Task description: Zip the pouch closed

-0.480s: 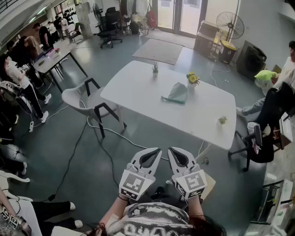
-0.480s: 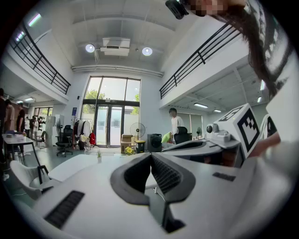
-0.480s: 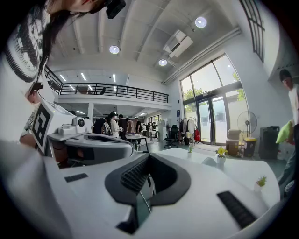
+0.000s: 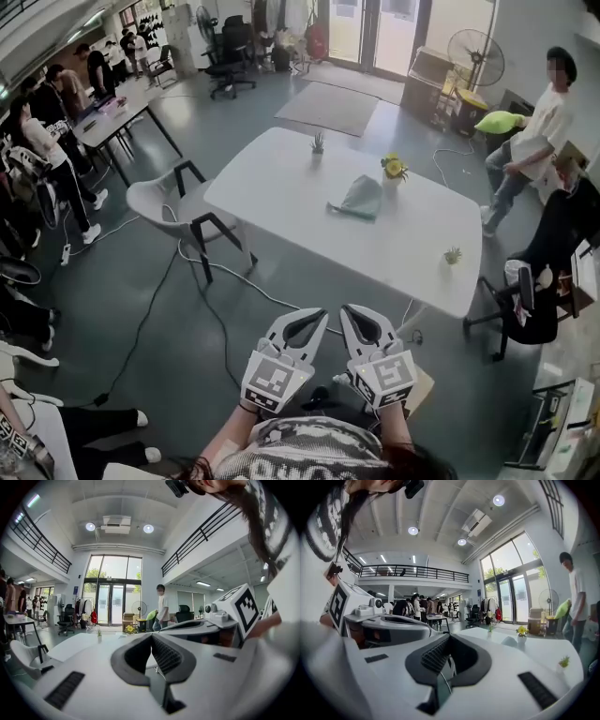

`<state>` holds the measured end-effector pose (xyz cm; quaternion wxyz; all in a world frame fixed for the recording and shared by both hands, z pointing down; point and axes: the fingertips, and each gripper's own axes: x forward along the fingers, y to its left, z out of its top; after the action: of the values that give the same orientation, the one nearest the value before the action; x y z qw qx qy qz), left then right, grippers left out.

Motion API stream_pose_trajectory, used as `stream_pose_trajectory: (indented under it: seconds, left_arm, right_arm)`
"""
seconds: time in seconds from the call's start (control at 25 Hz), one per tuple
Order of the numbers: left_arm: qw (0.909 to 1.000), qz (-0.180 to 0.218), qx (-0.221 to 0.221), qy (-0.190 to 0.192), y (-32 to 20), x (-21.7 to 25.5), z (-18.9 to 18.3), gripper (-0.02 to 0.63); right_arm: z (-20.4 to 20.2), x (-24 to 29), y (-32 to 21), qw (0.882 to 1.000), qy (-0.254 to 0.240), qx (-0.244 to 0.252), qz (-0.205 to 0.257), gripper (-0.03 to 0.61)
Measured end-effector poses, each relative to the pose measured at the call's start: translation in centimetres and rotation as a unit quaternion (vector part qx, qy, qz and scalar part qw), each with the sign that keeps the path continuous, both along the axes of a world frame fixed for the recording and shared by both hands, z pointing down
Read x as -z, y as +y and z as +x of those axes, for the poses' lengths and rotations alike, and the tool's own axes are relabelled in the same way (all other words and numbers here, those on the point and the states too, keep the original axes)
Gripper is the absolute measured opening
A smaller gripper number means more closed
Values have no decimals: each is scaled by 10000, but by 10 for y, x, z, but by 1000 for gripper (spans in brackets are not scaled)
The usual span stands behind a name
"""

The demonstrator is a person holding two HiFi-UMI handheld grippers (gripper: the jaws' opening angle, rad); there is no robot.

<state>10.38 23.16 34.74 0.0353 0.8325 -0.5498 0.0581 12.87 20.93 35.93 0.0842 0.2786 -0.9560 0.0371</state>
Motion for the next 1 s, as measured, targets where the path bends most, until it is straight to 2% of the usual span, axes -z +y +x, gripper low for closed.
stream_pose_trajectory:
  seconds: [0.28, 0.48, 0.76, 1.0]
  left_arm:
    - [9998, -55, 200, -35, -21, -13, 10, 12]
    - [9993, -151, 356, -16, -40, -16, 3, 12]
    - [9992, -168, 300, -195, -79, -14, -9, 12]
    - [9997, -193, 37, -168, -144, -32, -44, 12]
  right_arm:
    - [14, -13, -24, 9999, -24, 117, -109, -9]
    - [11, -17, -41, 9996, -120, 198, -159, -9]
    - [3, -20, -82, 9993, -262, 100, -247, -9]
    - [-21, -43, -142, 9989, -152, -272, -347, -9]
